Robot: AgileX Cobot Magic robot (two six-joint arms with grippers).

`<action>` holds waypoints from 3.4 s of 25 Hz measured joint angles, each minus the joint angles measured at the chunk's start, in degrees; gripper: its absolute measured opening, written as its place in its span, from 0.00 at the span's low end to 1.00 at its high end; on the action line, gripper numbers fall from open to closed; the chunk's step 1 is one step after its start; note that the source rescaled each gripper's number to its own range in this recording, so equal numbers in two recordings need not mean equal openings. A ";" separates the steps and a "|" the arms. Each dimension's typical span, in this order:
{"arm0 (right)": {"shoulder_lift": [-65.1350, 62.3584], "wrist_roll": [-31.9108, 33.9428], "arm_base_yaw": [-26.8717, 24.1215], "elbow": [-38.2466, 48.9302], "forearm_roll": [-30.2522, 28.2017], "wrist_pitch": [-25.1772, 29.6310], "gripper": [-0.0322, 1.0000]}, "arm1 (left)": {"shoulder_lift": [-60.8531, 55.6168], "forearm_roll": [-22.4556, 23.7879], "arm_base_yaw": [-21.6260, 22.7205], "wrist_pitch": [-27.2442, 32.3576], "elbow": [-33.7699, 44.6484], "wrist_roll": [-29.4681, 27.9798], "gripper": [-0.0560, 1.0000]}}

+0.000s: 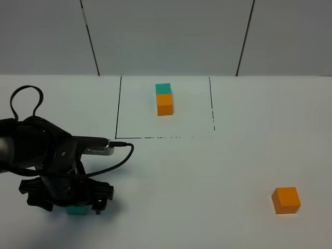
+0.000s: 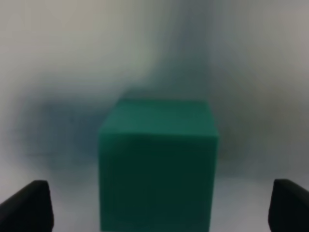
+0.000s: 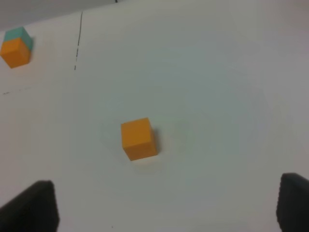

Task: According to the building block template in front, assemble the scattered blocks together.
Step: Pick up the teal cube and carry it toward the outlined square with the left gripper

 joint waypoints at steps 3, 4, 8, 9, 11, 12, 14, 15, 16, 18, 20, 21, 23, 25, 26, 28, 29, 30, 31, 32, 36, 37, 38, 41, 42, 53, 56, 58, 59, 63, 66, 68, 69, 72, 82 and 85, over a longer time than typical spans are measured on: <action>0.00 0.00 0.00 0.00 0.00 0.00 0.81 | 2.23 -1.08 0.00 -1.68 0.00 0.49 0.90; 0.00 0.00 0.00 0.00 0.00 0.00 0.81 | 2.88 -1.22 0.00 -2.40 0.00 0.60 0.90; 0.00 0.00 0.00 0.00 0.00 0.00 0.81 | 3.75 -1.76 0.00 -4.34 0.00 0.67 0.89; 0.00 0.00 0.00 0.00 0.00 0.00 0.81 | 3.77 -1.76 0.00 -4.68 0.00 0.71 0.89; 0.00 0.00 0.00 0.00 0.00 0.00 0.81 | 3.81 -1.76 0.00 -5.76 0.00 0.78 0.88; 0.00 0.00 0.00 0.00 0.00 0.00 0.81 | 3.87 -1.76 0.00 -5.94 0.00 0.84 0.87; 0.00 0.00 0.00 0.00 0.00 0.00 0.81 | 3.87 -1.90 0.12 -6.13 0.00 1.00 0.85; 0.00 0.00 0.00 0.00 0.00 0.00 0.81 | 3.87 -1.95 0.13 -6.20 0.00 1.00 0.83; 0.00 0.00 0.00 0.00 0.00 0.00 0.81 | 3.92 -1.95 0.13 -6.25 0.00 1.00 0.81; 0.00 0.00 0.00 0.00 0.00 0.00 0.81 | 3.92 -1.97 0.13 -6.38 0.00 1.00 0.75; 0.00 0.00 0.00 0.00 0.00 0.00 0.81 | 3.98 -2.15 0.13 -6.37 0.00 0.94 0.67; 0.00 0.00 0.00 0.00 0.00 0.00 0.81 | 3.98 -2.15 0.13 -6.37 0.00 0.94 0.62; 0.00 0.00 0.00 0.00 0.00 0.00 0.81 | 3.98 -2.15 0.13 -6.19 0.00 0.94 0.50; 0.00 0.00 0.00 0.00 0.00 0.00 0.81 | 3.98 -2.15 0.13 -5.79 0.00 0.94 0.37; 0.00 0.00 0.00 0.00 0.00 0.00 0.81 | 3.98 -2.15 0.13 -5.65 0.00 0.94 0.29; 0.00 0.00 0.00 0.00 0.00 0.00 0.81 | 3.98 -2.15 0.13 -5.46 0.00 0.94 0.11; 0.00 0.00 0.00 0.00 0.00 0.00 0.81 | 3.98 -2.15 0.13 -5.31 -0.05 0.94 0.05; 0.00 0.00 0.00 0.00 0.00 0.00 0.81 | 3.98 -2.15 0.13 -5.19 -0.05 0.94 0.06; 0.00 0.00 0.00 0.00 0.00 0.00 0.81 | 3.98 -2.15 0.13 -4.98 -0.09 0.94 0.06; 0.00 0.00 0.00 0.00 0.00 0.00 0.81 | 3.98 -2.15 0.13 -4.35 -0.09 0.94 0.06; 0.00 0.00 0.00 0.00 0.00 0.00 0.81 | 3.90 -1.77 0.13 -0.91 -0.09 0.94 0.06; 0.00 0.00 0.00 0.00 0.00 0.00 0.81 | 3.62 -1.65 0.13 -0.14 -0.09 0.94 0.06; 0.00 0.00 0.00 0.00 0.00 0.00 0.81 | 3.27 -1.54 0.13 0.83 -0.17 1.00 0.06; 0.00 0.00 0.00 0.00 0.00 0.00 0.81 | 1.11 -0.36 0.18 4.87 -2.39 3.85 0.06; 0.00 0.00 0.00 0.00 0.00 0.00 0.81 | 0.05 -0.17 0.24 6.45 -3.58 6.12 0.06; 0.00 0.00 0.00 0.00 0.00 0.00 0.81 | 0.48 -0.45 0.24 24.63 -24.74 46.37 0.06; 0.00 0.00 0.00 0.00 0.00 0.00 0.81 | 3.87 -1.54 -0.59 24.94 -28.00 53.20 0.06; 0.00 0.00 0.00 0.00 0.00 0.00 0.81 | 6.21 -1.76 -2.04 25.05 -29.87 58.56 0.06; 0.00 0.00 0.00 0.00 0.00 0.00 0.81 | 7.62 -1.88 -2.96 25.17 -31.00 60.60 0.06; 0.00 0.00 0.00 0.00 0.00 0.00 0.81 | 13.51 -1.87 -5.93 25.88 -37.27 65.67 0.06; 0.00 0.00 0.00 0.00 0.00 0.00 0.81 | 18.10 -1.44 -7.76 27.79 -43.30 68.28 0.06; 0.00 0.00 0.00 0.00 0.00 0.00 0.81 | 21.02 -1.24 -8.97 29.45 -47.39 70.77 0.06; 0.00 0.00 0.00 0.00 0.00 0.00 0.81 | 22.45 -1.24 -9.59 30.03 -49.52 71.88 0.06; 0.00 0.00 0.00 0.00 0.00 0.00 0.81 | 26.38 -2.60 -10.76 29.96 -54.19 73.42 0.06; 0.00 0.00 0.00 0.00 0.00 0.00 0.81 | 33.33 -6.60 -10.87 28.19 -56.68 78.46 0.06; 0.00 0.00 0.00 0.00 0.00 0.00 0.81 | 33.63 -5.12 -10.87 26.04 -56.96 78.61 0.06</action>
